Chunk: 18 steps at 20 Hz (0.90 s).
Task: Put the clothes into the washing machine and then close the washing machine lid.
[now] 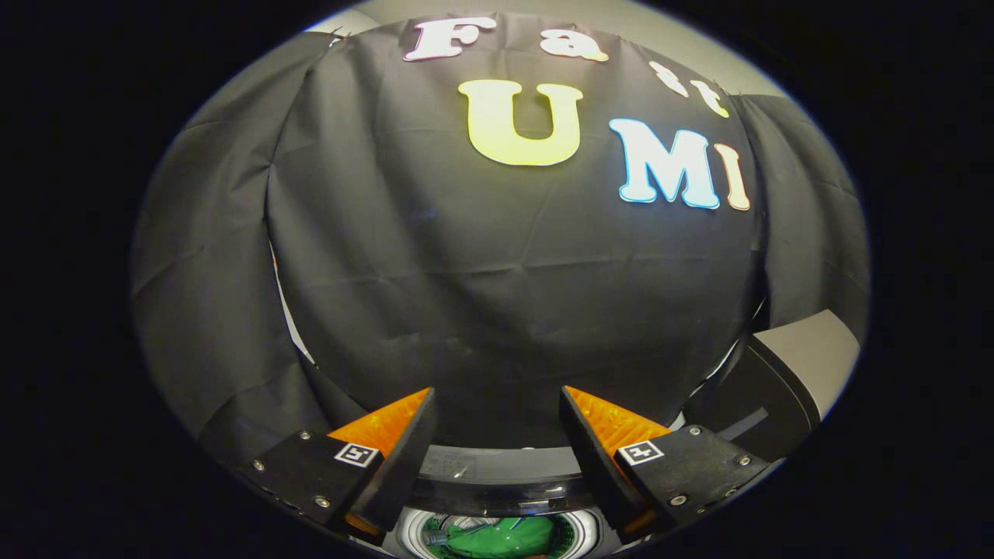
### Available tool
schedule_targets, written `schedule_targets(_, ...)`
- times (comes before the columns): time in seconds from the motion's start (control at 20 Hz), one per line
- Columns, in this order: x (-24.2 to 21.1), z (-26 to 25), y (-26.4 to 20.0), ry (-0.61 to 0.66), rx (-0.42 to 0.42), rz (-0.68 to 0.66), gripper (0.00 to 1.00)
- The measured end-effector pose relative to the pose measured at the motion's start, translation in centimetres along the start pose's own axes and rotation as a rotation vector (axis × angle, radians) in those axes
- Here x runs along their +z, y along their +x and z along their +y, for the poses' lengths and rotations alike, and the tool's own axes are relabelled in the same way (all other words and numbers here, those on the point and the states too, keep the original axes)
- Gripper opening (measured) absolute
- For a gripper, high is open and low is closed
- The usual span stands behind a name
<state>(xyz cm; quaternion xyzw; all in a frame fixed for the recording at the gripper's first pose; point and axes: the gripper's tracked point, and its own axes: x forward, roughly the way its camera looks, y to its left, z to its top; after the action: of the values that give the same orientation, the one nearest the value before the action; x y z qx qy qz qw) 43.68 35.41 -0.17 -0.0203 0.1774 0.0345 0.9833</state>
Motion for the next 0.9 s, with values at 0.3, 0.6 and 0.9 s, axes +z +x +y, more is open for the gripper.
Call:
schedule_targets(0.3,-1.5,0.2,-2.6,-0.009,0.021,-0.059,0.96)
schedule_targets(0.6,-2.8,0.0,-4.8,-0.011,0.041,-0.156,0.96)
schedule_targets(0.9,-4.6,0.1,-6.4,-0.024,0.079,-0.186,0.96)
